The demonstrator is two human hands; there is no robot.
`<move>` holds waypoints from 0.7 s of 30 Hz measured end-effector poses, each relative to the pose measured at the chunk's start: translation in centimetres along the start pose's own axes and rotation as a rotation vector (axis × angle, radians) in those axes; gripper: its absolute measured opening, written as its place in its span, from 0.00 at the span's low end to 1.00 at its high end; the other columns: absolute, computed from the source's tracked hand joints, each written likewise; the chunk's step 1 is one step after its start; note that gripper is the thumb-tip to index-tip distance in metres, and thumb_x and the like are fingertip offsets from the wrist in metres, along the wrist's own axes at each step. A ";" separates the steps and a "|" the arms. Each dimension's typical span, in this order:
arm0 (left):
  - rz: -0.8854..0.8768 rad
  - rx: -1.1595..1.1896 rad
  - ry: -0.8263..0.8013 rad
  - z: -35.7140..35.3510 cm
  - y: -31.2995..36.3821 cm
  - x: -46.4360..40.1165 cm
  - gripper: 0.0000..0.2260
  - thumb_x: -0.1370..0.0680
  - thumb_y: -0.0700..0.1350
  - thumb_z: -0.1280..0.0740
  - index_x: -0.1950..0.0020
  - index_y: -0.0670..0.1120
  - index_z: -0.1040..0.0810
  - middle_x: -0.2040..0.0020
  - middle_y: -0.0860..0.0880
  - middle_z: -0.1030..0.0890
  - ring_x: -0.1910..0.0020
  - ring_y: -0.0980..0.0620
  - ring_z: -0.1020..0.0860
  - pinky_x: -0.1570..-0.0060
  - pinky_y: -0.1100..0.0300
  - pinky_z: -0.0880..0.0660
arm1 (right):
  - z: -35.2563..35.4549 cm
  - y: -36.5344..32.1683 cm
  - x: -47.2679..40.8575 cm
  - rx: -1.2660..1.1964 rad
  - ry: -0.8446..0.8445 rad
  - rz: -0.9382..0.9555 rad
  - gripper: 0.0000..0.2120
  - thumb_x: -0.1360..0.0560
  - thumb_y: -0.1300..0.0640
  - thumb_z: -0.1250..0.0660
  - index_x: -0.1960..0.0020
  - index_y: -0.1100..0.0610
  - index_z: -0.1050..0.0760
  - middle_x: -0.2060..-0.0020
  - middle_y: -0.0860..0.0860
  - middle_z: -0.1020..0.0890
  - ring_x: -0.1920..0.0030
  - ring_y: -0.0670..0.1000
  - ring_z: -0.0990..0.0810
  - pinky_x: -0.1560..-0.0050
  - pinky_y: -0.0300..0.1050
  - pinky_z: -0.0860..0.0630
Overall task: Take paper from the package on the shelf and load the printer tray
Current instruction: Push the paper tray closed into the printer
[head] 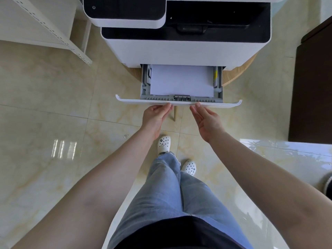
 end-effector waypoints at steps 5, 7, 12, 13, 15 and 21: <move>-0.080 -0.060 0.041 -0.9 0.5 -0.8 0.03 0.28 0.37 0.27 0.58 0.41 0.20 0.64 0.49 0.14 0.58 0.53 0.15 0.56 0.68 0.22 | -0.8 -0.4 -0.5 0.048 0.011 0.024 0.02 0.27 0.66 0.31 0.54 0.64 0.21 0.61 0.53 0.14 0.57 0.46 0.15 0.49 0.35 0.21; -0.120 -0.088 0.055 -1.2 0.7 -1.3 0.04 0.29 0.39 0.26 0.59 0.42 0.19 0.63 0.49 0.14 0.57 0.52 0.15 0.55 0.67 0.21 | -1.2 -0.8 -1.0 0.050 0.012 0.033 0.02 0.27 0.65 0.31 0.55 0.64 0.21 0.63 0.51 0.13 0.57 0.46 0.15 0.49 0.34 0.21; -0.145 -0.219 0.127 -1.9 1.6 -2.6 0.19 0.31 0.48 0.23 0.51 0.34 0.20 0.59 0.44 0.14 0.56 0.48 0.14 0.46 0.57 0.21 | -2.4 -1.7 -2.6 0.076 0.040 0.051 0.05 0.28 0.61 0.28 0.55 0.62 0.22 0.63 0.49 0.13 0.56 0.45 0.15 0.46 0.35 0.23; -0.143 -0.247 0.138 -2.0 1.8 -2.9 0.18 0.31 0.49 0.23 0.52 0.35 0.19 0.59 0.44 0.14 0.57 0.47 0.14 0.47 0.57 0.20 | -2.5 -1.8 -2.8 0.089 0.046 0.054 0.06 0.28 0.60 0.28 0.55 0.62 0.23 0.63 0.49 0.13 0.55 0.45 0.15 0.45 0.35 0.23; -0.159 -0.307 0.140 -2.3 2.3 -3.3 0.15 0.31 0.50 0.24 0.55 0.39 0.18 0.59 0.43 0.14 0.59 0.46 0.14 0.52 0.57 0.19 | -2.7 -2.1 -3.2 0.133 0.064 0.058 0.07 0.29 0.58 0.27 0.57 0.61 0.23 0.64 0.49 0.13 0.55 0.46 0.14 0.47 0.35 0.22; -0.238 -0.491 0.124 -3.0 3.9 -4.2 0.15 0.29 0.50 0.25 0.52 0.38 0.19 0.57 0.41 0.15 0.63 0.50 0.16 0.61 0.62 0.20 | -3.7 -4.2 -4.4 0.467 0.050 0.168 0.08 0.31 0.58 0.25 0.57 0.61 0.20 0.64 0.53 0.14 0.60 0.53 0.13 0.55 0.40 0.19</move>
Point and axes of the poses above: each hand's wrist, its own x-axis away from the middle knuckle, its own z-axis out of the back of the hand, y = z × x, the point moved 4 cm from there along -x, towards the middle knuckle
